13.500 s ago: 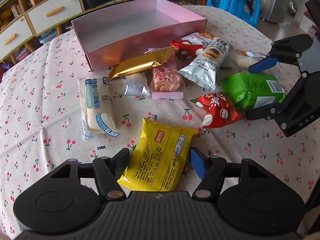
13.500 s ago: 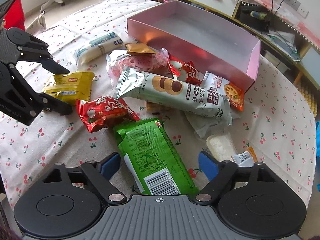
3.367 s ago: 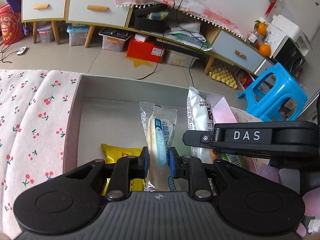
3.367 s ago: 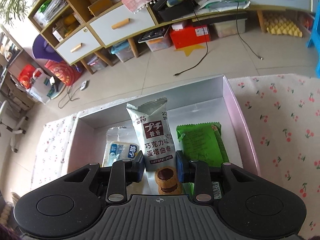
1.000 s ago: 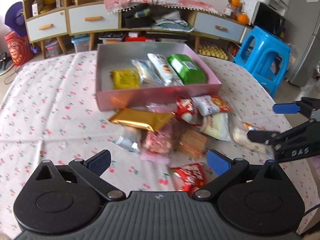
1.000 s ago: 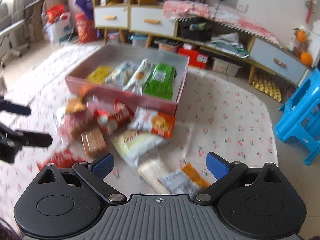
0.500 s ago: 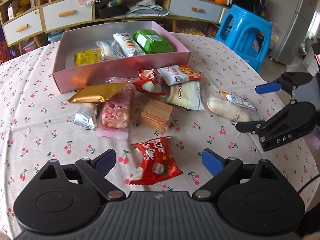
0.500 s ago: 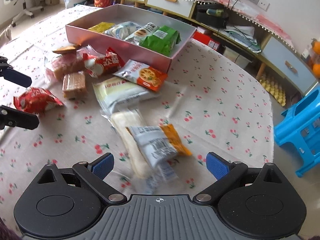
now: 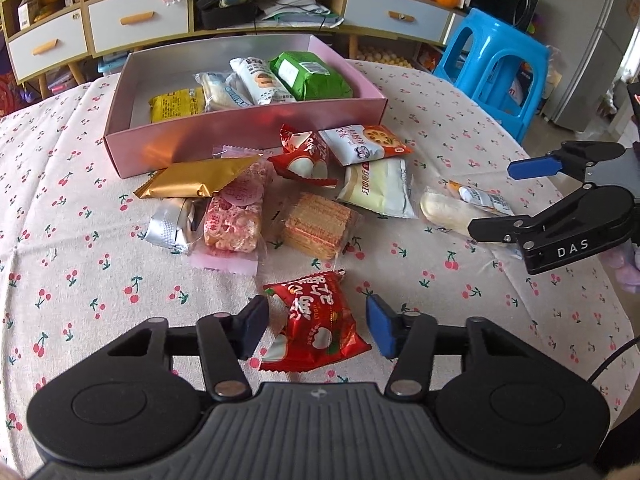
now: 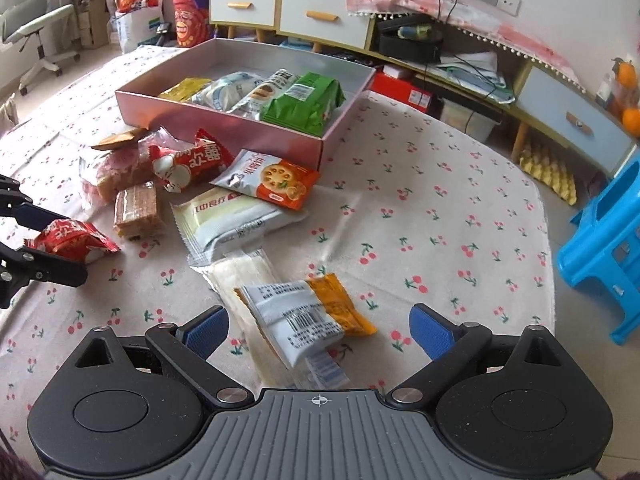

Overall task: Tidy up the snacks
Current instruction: 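Move both grippers back over the remaining snacks, then grasp the red pack with the left gripper while the right grasps the orange-labelled pack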

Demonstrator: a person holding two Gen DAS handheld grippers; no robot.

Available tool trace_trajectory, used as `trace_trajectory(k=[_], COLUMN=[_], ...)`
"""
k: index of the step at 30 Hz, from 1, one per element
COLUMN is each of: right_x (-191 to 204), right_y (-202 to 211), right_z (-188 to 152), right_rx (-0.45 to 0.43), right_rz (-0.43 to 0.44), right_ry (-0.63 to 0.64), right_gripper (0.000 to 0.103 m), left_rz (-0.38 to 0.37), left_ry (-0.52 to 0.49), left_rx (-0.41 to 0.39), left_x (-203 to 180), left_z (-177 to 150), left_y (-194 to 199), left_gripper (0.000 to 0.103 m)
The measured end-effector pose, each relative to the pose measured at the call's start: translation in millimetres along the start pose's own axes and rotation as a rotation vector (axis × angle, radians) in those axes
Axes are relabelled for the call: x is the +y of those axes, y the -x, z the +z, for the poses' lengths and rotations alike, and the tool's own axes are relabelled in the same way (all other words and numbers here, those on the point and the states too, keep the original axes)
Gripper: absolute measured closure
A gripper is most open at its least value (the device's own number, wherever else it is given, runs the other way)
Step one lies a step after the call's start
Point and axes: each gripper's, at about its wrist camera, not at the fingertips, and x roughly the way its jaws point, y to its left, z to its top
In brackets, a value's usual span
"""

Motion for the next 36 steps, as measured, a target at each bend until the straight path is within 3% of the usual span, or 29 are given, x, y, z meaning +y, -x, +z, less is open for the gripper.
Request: trace_trajectory(k=[4,6,10,14,36], right_x=[0.3,-1.0,-5.5,-11.7,-11.2], right_y=[-4.0,-6.0,-7.5,-5.6,-13.7], right_z=[2.5,3.4,4.3,6.1,32.2], right_rx=[0.009,0.017,0.027,0.028,-0.013], right_rz=[0.027,0.042,0.063,0.084,0.079], right_ry=[-0.017,-0.031,-0.074,-0.122,-0.204], right_gripper=[0.019,0.032,0.042,0.059,0.057], left_rz=[-0.01,-0.013,-0.021,-0.038,-0.045], left_ry=[0.011,0.013,0.024,0.033,0.043], left_rx=[0.005,0.007,0.012,0.015,0.032], left_x=[2.5,2.8,4.1,5.6,7.6], left_z=[0.6,0.8,1.1,1.7,3.4], left_y=[0.2,0.6,0.8,2.9,3.0], left_gripper=[0.065,0.068,0.068,0.069,0.069])
